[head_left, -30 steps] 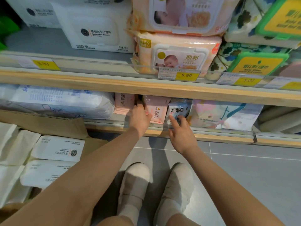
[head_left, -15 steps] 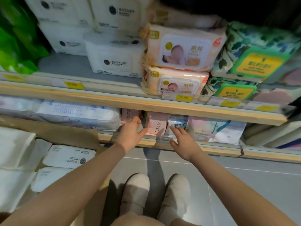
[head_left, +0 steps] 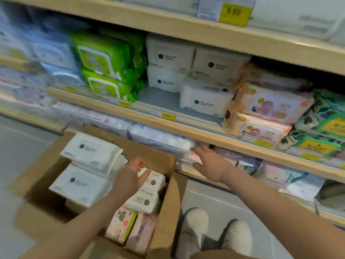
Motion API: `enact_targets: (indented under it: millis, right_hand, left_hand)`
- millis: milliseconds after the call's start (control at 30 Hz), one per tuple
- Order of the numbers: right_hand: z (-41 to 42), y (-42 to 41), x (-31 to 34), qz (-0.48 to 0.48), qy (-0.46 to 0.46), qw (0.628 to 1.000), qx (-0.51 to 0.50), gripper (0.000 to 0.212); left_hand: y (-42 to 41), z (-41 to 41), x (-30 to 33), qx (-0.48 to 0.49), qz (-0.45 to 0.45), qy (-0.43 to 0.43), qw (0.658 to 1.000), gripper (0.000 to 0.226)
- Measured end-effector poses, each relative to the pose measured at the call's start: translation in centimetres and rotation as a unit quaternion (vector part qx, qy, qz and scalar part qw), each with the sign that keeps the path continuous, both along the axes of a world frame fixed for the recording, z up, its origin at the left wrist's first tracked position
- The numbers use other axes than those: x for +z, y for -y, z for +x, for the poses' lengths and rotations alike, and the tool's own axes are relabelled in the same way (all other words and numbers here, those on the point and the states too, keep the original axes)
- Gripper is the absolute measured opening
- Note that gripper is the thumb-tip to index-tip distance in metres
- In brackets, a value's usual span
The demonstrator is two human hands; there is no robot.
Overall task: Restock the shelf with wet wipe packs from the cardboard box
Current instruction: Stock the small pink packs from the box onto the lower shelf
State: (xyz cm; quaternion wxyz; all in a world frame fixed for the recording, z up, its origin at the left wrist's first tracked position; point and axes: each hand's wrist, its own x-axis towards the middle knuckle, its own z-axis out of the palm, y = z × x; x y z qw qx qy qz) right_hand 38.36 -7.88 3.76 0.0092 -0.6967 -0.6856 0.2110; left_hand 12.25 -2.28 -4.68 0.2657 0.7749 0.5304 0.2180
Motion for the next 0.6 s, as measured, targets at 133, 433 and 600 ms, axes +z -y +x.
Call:
enact_targets:
  millis: [133, 433, 600]
  right_hand:
    - [-6.3, -0.9, -3.4, -0.018, -0.003, 0.999, 0.047, 0.057]
    - [-11.4, 1.7, -12.9, -0.057, 0.074, 0.995, 0.037, 0.068]
    - [-10.8, 2.6, -14.6, 0.008, 0.07, 0.997, 0.023, 0.068]
  left_hand:
    - [2.8, -7.5, -2.5, 0.034, -0.078, -0.06, 0.995, 0.02]
    - [7.1, -9.5, -10.0, 0.005, -0.188, -0.13, 0.973, 0.037]
    - [7.7, -5.3, -13.0, -0.022, -0.305, -0.165, 0.938, 0.055]
